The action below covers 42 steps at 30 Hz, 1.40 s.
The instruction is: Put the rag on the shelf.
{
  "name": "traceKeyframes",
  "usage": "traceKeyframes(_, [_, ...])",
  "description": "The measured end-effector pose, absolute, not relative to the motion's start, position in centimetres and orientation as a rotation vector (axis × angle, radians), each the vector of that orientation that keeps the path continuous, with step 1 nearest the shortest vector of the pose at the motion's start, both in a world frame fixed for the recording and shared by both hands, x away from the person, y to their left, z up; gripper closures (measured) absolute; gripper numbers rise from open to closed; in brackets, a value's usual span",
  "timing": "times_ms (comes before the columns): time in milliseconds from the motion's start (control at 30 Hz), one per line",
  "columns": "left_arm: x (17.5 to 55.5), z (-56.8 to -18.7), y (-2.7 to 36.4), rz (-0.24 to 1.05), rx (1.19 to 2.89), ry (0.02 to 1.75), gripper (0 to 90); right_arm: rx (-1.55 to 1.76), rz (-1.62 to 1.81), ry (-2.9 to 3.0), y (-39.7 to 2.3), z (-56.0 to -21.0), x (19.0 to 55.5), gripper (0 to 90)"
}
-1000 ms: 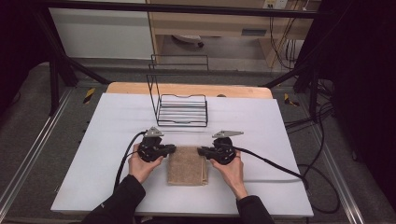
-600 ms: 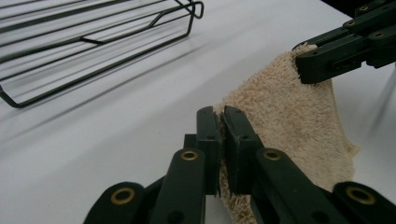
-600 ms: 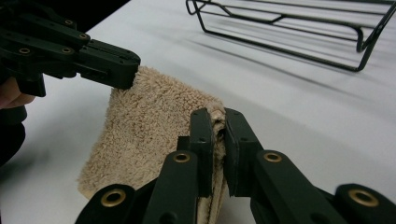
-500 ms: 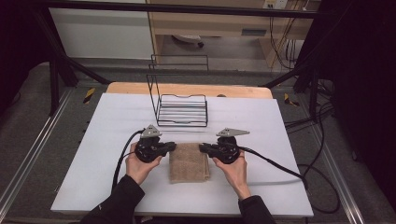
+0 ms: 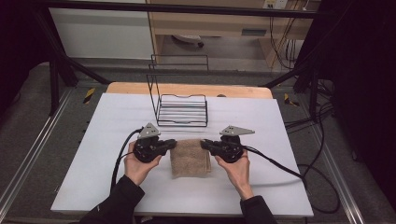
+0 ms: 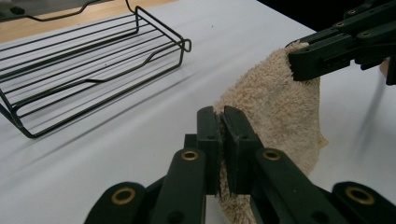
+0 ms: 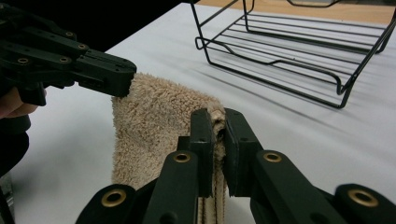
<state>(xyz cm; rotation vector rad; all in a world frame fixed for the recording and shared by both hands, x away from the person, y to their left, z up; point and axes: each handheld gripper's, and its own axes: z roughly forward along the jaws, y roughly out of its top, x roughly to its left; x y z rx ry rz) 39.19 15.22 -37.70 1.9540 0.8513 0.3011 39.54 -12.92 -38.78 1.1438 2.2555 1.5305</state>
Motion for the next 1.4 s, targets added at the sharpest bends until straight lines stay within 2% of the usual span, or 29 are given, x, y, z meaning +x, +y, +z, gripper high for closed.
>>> traceKeyframes(867, [38.5, -34.6, 16.0, 0.369, 1.864, 0.813, 85.5, 1.026, 1.602, 2.142, -12.5, -35.0, 38.1, 83.7])
traceKeyframes(1400, [39.4, -32.3, 17.1, 0.424, 1.786, 0.805, 85.6, 0.974, 1.628, 2.07, -11.5, -32.9, 38.8, 83.8])
